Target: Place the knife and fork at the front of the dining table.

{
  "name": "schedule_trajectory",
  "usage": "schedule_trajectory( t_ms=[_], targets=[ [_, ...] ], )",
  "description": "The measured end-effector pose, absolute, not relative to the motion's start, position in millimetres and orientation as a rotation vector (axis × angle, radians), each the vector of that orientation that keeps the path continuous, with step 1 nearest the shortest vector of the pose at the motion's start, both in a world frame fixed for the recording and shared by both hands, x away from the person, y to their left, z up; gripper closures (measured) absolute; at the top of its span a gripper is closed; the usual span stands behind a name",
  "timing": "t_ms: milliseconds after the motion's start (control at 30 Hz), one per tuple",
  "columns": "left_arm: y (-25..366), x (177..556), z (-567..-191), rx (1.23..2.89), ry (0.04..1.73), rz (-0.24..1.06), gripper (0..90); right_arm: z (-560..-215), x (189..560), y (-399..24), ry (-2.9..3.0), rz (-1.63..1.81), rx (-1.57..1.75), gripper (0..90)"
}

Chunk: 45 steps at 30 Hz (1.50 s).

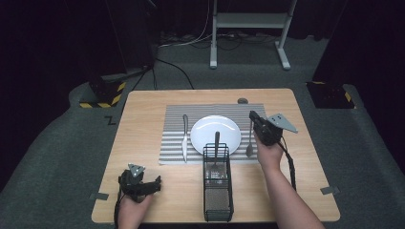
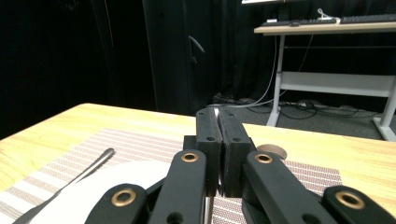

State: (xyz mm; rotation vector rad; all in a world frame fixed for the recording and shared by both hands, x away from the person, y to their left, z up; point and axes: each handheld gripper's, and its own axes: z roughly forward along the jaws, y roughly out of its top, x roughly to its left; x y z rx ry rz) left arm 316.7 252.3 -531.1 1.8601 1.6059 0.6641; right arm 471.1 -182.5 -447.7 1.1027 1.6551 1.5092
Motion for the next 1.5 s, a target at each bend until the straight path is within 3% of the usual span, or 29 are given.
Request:
schedule_trajectory(
  t_ms=[667,1500],
  targets=[
    [252,317,-531,1.860,1.606,0.665,0.2,-476,535,-184,1.730,1.445,1.301,86.2],
    [253,317,-531,1.861,1.603,0.662,0.2,-506,543,-185,1.784,1.399,1.467,86.8]
  ],
)
